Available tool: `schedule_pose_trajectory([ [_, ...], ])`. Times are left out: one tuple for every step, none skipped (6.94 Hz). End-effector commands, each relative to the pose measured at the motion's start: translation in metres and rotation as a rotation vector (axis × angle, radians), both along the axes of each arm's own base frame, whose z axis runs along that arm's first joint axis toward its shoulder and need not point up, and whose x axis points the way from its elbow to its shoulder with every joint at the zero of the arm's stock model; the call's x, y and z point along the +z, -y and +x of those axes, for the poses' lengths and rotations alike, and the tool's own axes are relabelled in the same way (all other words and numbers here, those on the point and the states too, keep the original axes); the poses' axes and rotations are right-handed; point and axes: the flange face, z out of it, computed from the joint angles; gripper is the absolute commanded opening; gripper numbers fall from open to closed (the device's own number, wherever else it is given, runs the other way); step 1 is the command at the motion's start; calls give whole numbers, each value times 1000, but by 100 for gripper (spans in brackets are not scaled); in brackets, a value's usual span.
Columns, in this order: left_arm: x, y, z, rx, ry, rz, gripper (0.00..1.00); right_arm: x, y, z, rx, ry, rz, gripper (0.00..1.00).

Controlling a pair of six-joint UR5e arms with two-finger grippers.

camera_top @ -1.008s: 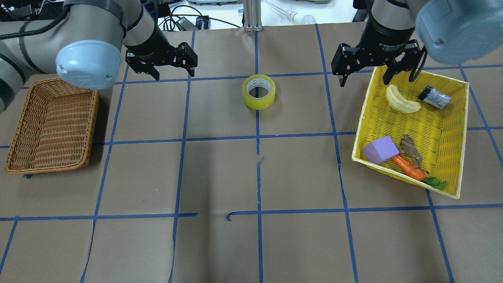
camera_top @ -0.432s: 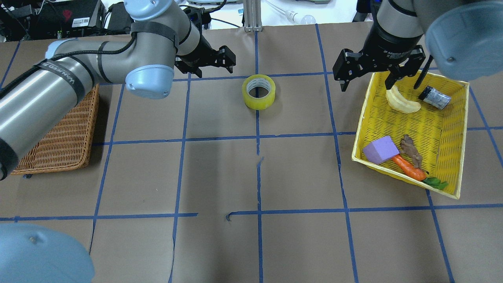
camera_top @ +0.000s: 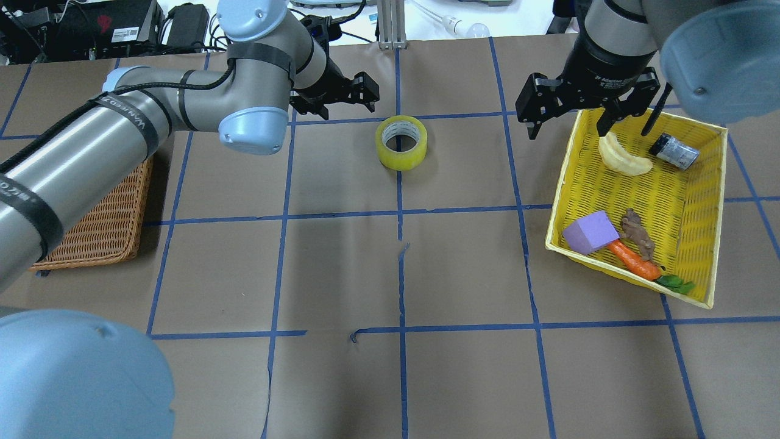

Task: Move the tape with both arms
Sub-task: 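Raise the right gripper over the yellow basket while the left gripper approaches the tape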

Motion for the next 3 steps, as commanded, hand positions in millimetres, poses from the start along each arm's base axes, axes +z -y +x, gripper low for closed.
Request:
schedule_pose_trajectory([
  [-45, 13, -5, -3, 10, 48, 100, 0, 0, 0, 0, 0, 0, 100],
  [-58, 12, -10, -8, 10, 65, 100, 0, 0, 0, 0, 0, 0, 100],
  [-69, 8, -21, -21, 17, 82, 100, 1, 0, 0, 0, 0, -6, 100],
])
